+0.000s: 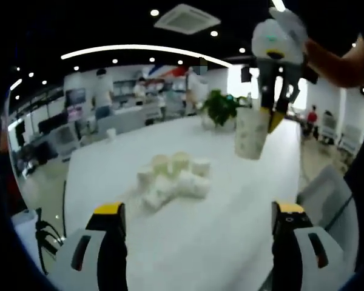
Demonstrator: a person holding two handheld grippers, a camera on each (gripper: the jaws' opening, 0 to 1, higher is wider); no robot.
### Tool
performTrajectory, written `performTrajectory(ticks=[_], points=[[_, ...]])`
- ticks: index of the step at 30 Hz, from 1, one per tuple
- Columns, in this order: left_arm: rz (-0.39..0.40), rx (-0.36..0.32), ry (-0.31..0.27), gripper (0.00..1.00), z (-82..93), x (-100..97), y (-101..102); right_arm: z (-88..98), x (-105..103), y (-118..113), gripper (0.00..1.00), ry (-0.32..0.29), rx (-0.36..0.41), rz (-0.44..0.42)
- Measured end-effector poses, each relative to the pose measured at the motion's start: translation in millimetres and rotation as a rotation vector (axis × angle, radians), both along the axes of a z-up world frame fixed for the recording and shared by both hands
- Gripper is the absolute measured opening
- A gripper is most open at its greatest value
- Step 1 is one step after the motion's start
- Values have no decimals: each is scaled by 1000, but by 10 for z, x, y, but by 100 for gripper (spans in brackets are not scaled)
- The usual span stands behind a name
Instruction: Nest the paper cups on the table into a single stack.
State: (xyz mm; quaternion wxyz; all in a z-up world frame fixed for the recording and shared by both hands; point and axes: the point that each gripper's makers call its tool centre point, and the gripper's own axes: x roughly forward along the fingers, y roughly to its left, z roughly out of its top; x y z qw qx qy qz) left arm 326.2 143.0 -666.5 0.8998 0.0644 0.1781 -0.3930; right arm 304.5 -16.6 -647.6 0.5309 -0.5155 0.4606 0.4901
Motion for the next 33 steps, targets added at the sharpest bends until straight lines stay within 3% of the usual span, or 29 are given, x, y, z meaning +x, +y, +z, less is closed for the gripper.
performTrajectory(ticks=[15,33], points=[[-14,61,0,99,-101,-16,-44,-354,-20,-56,0,12,-7,-60],[-22,63,18,98,-162,-50,-81,-659,-92,-58,0,10,-13,-90]])
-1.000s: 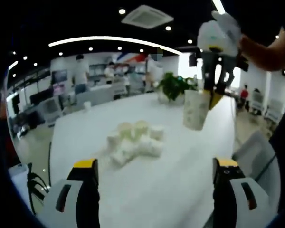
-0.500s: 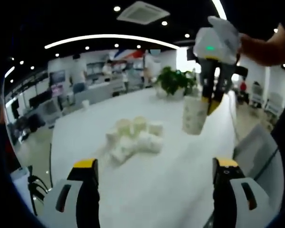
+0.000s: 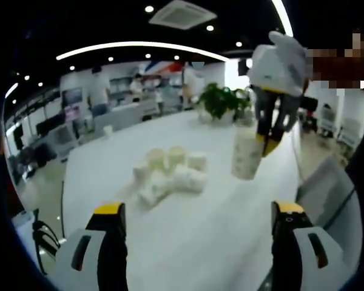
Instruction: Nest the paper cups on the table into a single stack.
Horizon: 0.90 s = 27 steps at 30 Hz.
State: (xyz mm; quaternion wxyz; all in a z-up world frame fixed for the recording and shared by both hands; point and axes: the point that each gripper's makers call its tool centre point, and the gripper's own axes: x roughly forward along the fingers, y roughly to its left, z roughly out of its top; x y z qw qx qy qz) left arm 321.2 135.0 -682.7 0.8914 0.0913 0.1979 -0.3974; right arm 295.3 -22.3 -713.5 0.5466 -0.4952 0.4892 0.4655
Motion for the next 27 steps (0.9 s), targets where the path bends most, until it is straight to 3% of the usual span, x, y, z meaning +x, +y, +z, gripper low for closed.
performTrajectory(ticks=[27], points=[[12,11,14,98,-87,-58,39,-521,-80,37,0,1,8,-60]])
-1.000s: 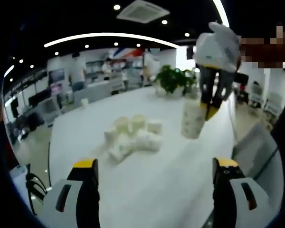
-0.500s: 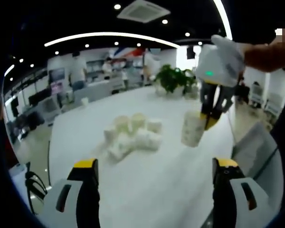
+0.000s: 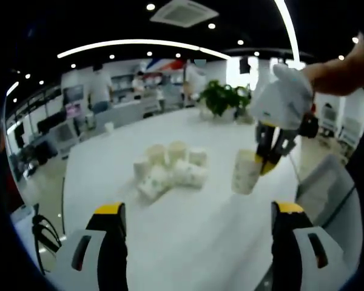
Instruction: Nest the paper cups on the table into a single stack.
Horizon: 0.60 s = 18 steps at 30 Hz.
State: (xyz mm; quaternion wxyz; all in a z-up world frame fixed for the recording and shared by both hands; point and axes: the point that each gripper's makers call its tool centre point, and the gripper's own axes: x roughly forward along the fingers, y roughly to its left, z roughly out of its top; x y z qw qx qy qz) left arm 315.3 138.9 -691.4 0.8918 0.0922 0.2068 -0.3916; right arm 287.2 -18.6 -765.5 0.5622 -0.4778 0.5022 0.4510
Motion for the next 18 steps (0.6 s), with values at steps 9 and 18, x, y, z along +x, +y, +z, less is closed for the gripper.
performTrajectory(ticks=[9,18], points=[[2,9,3,98,-12,-2,33,-149,-20,6,0,-7,0,0],[2,10,6,97,-16,-18,31,-263,-49,6,0,3,-5,-2]])
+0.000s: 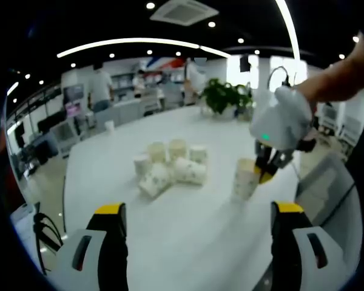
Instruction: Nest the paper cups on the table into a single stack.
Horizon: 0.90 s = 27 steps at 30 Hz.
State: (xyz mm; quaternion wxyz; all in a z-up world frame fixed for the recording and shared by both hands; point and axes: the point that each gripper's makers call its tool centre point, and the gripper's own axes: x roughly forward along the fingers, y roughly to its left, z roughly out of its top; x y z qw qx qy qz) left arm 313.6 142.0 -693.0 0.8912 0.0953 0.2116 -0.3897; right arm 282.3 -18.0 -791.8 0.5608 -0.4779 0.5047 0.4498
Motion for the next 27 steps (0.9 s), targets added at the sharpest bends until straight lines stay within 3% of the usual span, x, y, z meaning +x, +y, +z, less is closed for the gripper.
performTrajectory(ticks=[27], points=[[0,-1,14,97,-50,-13,0,-272,-132,44,0,15,-13,49]])
